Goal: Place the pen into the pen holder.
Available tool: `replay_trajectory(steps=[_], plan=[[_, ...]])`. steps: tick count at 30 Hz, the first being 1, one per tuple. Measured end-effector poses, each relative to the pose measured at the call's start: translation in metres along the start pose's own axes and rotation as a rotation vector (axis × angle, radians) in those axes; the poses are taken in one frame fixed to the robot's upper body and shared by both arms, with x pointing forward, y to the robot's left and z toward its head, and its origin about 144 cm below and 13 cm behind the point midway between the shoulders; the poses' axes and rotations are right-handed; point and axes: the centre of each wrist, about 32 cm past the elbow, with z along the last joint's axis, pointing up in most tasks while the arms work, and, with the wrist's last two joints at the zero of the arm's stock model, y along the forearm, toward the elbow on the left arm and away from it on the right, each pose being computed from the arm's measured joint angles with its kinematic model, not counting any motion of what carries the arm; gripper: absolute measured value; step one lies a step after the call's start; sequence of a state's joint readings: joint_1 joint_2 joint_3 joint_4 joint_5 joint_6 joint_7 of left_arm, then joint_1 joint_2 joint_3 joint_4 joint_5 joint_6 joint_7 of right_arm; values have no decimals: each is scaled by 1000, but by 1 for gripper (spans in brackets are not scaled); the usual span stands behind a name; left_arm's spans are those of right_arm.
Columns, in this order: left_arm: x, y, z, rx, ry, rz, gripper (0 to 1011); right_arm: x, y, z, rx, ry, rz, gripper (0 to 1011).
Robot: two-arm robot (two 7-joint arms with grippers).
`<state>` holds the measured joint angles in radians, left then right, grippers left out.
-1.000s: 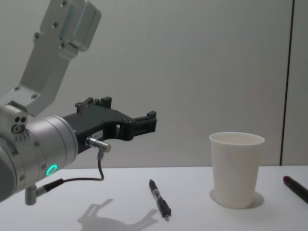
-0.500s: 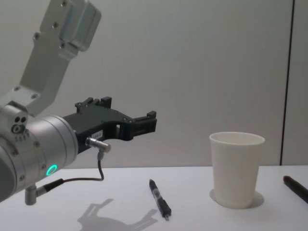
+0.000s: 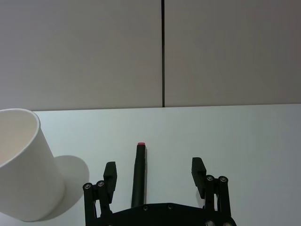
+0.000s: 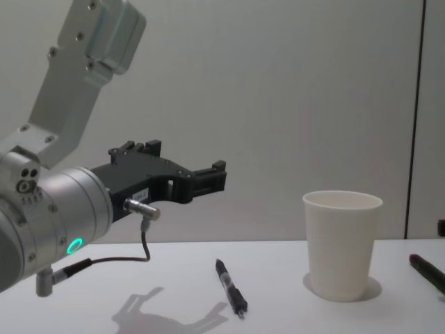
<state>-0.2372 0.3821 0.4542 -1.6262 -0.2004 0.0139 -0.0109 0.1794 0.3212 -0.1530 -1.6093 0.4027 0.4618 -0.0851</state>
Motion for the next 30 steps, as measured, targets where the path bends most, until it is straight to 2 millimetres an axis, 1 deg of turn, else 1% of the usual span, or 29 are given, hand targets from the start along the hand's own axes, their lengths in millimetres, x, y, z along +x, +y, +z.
replay_trajectory(steps=[8,30], plan=[[0,0,0,0,0,0,1001,-7,6,0,-32,-5,-21,1001],[0,0,0,0,0,0,1001,-27,33,-12,-96,-56,-29,1001]])
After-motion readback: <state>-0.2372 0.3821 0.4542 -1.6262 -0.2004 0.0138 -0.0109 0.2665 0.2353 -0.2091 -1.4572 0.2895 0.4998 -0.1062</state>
